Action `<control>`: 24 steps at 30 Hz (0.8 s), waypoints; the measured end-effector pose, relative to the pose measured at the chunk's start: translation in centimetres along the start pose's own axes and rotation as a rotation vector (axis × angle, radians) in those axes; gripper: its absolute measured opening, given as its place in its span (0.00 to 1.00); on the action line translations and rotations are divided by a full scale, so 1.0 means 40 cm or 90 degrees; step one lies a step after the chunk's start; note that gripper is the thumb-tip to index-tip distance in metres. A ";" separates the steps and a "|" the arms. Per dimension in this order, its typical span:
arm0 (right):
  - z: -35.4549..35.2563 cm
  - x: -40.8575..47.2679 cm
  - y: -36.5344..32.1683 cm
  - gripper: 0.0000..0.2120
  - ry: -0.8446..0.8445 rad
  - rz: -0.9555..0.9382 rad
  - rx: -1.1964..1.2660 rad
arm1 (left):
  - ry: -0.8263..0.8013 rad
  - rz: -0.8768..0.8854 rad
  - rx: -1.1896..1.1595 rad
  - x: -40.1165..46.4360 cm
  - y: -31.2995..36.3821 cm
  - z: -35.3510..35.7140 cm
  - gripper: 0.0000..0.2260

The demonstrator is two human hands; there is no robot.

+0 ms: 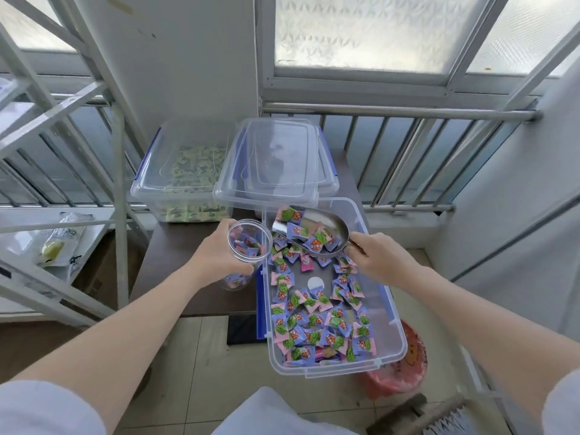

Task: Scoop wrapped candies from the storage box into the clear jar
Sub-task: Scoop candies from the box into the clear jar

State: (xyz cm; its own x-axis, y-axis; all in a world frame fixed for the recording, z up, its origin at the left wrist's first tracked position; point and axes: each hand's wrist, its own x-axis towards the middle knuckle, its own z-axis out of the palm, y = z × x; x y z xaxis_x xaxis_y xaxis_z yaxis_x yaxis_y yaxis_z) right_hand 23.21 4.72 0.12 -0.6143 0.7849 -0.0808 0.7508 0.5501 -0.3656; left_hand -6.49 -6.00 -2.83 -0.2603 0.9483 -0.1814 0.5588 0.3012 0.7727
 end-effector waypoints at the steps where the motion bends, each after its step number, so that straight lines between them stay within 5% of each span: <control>1: -0.035 0.009 -0.017 0.11 -0.002 -0.019 -0.006 | 0.001 -0.002 -0.005 -0.002 0.006 -0.002 0.36; 8: -0.188 0.120 -0.235 0.11 -0.134 -0.141 -0.251 | -0.001 0.000 -0.040 -0.029 0.026 -0.019 0.37; 14: -0.217 0.153 -0.319 0.15 -0.126 -0.172 -0.324 | 0.013 -0.009 -0.081 -0.045 0.014 -0.026 0.37; 24: -0.255 0.095 -0.188 0.16 -0.149 0.005 -0.229 | 0.054 -0.073 -0.117 -0.051 -0.026 -0.026 0.35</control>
State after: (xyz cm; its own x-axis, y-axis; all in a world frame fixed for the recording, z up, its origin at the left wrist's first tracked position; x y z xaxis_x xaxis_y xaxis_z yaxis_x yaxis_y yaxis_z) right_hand 17.71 6.47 12.03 -0.6159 0.7262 -0.3054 0.7668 0.6416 -0.0206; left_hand -7.35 -8.36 -2.61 -0.3837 0.8949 -0.2281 0.3709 0.3755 0.8493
